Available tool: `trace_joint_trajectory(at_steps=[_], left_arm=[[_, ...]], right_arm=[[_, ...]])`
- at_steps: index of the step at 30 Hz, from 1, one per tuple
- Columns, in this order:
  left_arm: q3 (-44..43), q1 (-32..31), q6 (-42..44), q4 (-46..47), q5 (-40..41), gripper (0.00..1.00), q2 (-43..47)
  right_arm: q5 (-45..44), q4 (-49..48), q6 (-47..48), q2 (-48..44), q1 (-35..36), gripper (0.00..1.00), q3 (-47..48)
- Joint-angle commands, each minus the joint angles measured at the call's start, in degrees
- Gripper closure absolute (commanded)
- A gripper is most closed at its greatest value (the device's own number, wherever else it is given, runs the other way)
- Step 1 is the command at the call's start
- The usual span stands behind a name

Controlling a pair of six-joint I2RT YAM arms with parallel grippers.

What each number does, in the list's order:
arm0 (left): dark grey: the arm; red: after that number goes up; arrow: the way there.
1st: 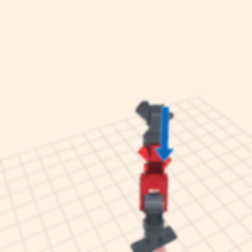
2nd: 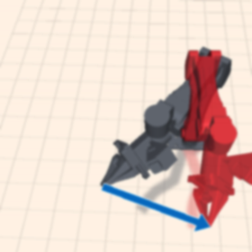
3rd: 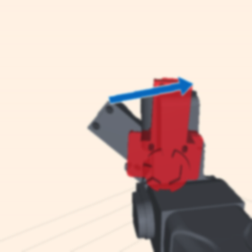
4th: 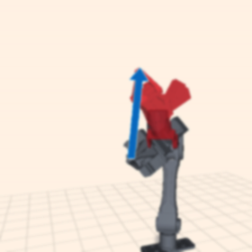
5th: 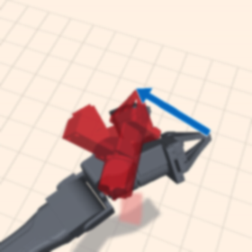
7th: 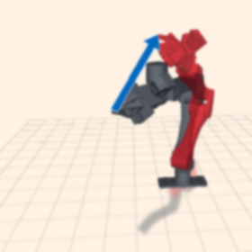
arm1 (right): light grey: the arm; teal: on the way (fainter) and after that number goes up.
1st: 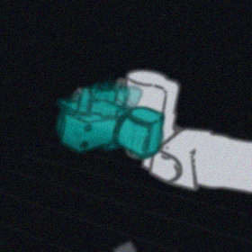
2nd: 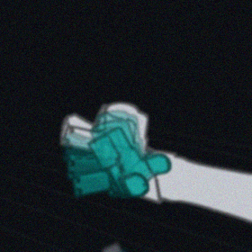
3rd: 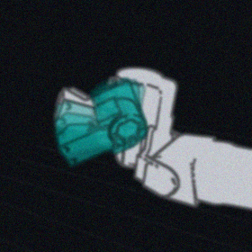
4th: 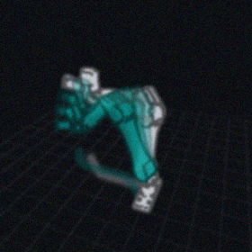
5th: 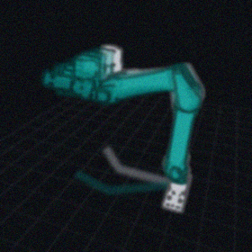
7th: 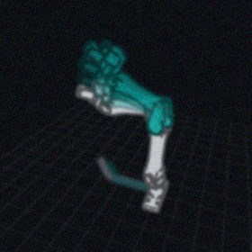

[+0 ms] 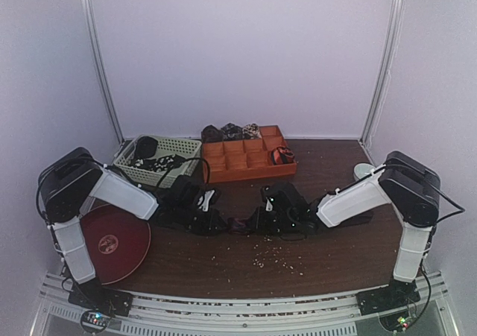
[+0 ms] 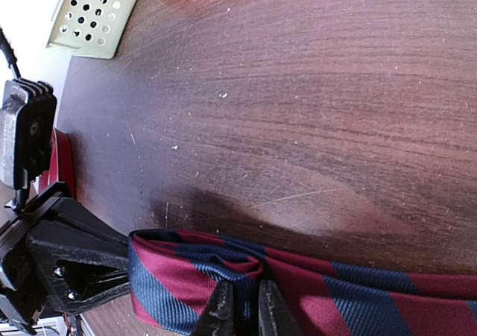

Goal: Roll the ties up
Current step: Roll the tie at the center of the board.

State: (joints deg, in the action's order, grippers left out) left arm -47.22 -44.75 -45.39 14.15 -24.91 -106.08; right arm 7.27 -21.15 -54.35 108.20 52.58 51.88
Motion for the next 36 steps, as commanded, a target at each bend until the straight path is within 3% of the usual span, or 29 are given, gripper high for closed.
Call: trace_joint_trajectory(at_steps=[1,8,22,32,36], left_arm=[[-1.11,-0.41,-0.44,4.70,-3.71,0.97,-0.15],[-2.02,-0.70,-0.58,5.18,-5.29,0.97,0.31],[-6.27,-1.85,-0.54,3.78,-5.14,0.96,-1.85],[-8.38,-2.87,0.34,1.64,-4.20,0.93,-3.06],[-9.58,-3.21,0.50,1.04,-4.12,0.93,-3.74]], right_arm=[[-1.89,3.55,1.05,-0.42,-0.01,0.87,0.32],[-2.80,4.05,2.06,-0.57,-0.10,0.79,0.53],[-2.24,1.53,2.54,-1.90,-0.90,0.95,-1.53],[2.20,-7.77,0.84,-1.85,-2.53,0.93,-5.64],[3.63,-12.18,-0.80,-1.49,-2.74,0.86,-7.19]])
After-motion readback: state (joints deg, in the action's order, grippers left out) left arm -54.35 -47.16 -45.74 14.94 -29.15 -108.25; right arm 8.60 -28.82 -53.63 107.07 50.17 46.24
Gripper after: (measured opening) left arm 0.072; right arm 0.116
